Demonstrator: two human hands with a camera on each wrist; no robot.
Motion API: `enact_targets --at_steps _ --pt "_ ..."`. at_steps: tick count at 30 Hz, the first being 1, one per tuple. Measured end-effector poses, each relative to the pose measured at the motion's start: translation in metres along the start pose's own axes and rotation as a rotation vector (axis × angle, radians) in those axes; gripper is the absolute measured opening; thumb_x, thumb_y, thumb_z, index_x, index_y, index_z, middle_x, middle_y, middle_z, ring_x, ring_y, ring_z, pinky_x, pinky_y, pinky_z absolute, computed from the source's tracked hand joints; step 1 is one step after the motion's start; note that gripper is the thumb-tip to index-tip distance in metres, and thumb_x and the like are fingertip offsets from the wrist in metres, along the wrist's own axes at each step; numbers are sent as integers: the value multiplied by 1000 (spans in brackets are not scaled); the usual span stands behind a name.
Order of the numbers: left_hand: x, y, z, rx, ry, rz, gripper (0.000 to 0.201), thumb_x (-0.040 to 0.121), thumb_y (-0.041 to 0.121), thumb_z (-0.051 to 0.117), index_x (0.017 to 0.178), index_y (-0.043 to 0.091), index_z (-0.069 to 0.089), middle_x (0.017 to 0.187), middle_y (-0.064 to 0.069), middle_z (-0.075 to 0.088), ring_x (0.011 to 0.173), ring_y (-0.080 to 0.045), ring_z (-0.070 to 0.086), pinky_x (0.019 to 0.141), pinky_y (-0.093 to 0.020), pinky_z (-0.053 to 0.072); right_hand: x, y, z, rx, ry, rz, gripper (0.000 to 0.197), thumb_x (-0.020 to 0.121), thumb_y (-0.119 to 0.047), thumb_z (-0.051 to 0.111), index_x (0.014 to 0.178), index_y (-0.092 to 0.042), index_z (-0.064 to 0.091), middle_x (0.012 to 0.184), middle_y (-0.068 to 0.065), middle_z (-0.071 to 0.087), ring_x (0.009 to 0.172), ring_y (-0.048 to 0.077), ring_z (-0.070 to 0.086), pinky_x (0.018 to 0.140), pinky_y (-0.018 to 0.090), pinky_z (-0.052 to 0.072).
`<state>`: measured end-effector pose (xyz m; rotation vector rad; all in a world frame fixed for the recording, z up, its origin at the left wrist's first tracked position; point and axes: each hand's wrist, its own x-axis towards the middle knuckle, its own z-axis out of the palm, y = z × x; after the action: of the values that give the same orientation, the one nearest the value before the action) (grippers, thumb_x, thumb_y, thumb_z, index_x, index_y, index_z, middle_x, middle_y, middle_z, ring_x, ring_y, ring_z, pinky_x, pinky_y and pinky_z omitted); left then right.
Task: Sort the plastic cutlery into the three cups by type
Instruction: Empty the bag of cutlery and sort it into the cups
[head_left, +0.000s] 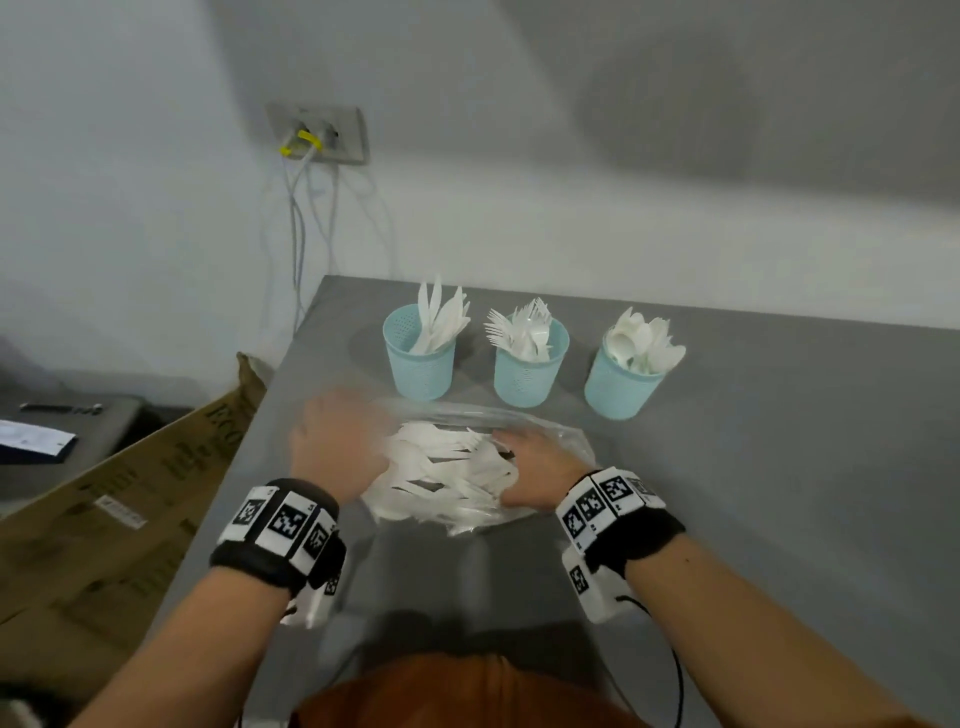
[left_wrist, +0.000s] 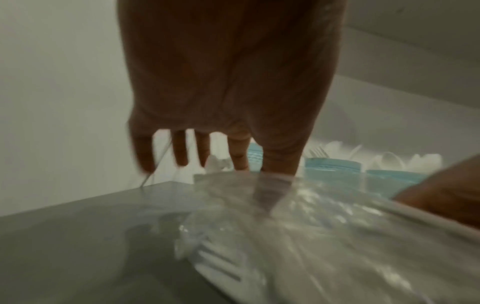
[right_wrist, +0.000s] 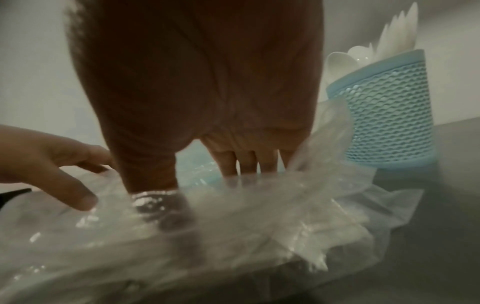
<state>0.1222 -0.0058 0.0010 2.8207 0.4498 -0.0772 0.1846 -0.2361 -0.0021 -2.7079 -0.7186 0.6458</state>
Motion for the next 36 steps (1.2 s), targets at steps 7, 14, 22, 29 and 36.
enact_targets --at_steps 7,14,22,29,36 --pt "-1 -15 7 -358 -246 8 87 70 1 70 145 23 33 143 -9 34 128 -28 42 105 -32 36 14 -13 8 -243 -24 133 41 75 -18 71 111 -9 54 114 7 57 105 23 55 96 35 47" --pt "-2 -20 9 -421 -215 37 90 70 -9 63 147 20 29 140 -8 33 126 -26 43 95 -24 36 24 -21 8 -13 -114 47 64 79 -11 68 137 -26 45 137 -1 53 125 18 50 100 27 41" --pt "-4 -19 7 -460 -230 42 88 72 -8 62 148 18 27 142 -8 30 124 -24 43 86 -20 37 24 -44 15 -181 -132 6 78 70 -47 71 136 -17 43 136 9 36 130 28 29 107 41 34" --pt "-6 -13 1 -486 -194 87 78 77 -3 63 146 13 31 139 -8 36 132 -23 34 102 -21 28 29 -50 30 -264 29 -30 69 74 -51 66 129 -13 48 132 9 43 125 28 38 105 40 36" --pt "-5 -16 -2 -476 -193 67 85 74 -3 65 148 15 28 143 -7 31 129 -23 40 106 -26 32 31 -45 26 -316 50 -34 54 76 -43 70 118 -13 54 122 8 59 112 27 55 94 36 43"
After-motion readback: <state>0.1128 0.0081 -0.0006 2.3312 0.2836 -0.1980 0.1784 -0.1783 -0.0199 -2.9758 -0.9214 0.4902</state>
